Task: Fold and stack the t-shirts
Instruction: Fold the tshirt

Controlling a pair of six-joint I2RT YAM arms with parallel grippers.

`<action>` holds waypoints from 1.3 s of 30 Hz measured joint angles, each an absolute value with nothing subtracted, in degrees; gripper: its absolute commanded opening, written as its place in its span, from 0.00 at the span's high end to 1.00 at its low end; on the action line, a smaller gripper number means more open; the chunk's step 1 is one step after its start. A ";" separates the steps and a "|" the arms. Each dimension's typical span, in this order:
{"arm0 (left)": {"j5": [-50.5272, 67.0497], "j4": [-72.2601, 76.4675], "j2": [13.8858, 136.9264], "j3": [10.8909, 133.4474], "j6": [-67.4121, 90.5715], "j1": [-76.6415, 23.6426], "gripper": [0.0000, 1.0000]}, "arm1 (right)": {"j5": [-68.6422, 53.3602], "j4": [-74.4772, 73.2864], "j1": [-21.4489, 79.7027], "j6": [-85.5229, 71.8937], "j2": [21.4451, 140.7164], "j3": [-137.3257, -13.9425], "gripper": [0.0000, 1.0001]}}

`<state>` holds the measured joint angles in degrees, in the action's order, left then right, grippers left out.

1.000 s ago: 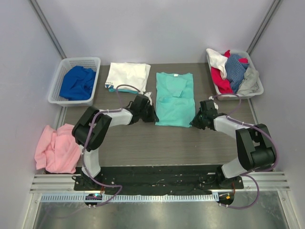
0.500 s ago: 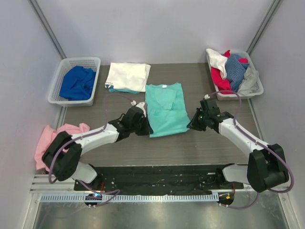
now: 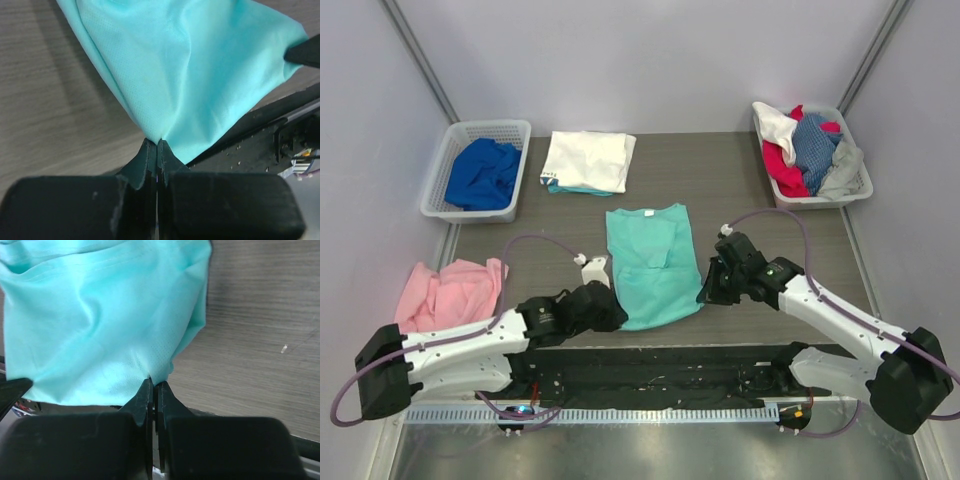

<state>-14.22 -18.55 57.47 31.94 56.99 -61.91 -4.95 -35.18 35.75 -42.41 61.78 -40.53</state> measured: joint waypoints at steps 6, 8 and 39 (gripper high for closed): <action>-20.75 -23.77 53.36 30.98 63.00 -67.51 1.00 | -4.08 -36.01 36.45 -42.78 61.65 -39.53 0.99; -23.00 -24.82 53.39 30.98 64.07 -67.61 1.00 | -3.88 -35.77 36.56 -42.72 62.59 -39.81 0.99; -27.20 -23.55 71.18 47.75 48.53 -42.61 1.00 | -4.32 -30.74 33.39 -34.20 97.51 -75.31 0.99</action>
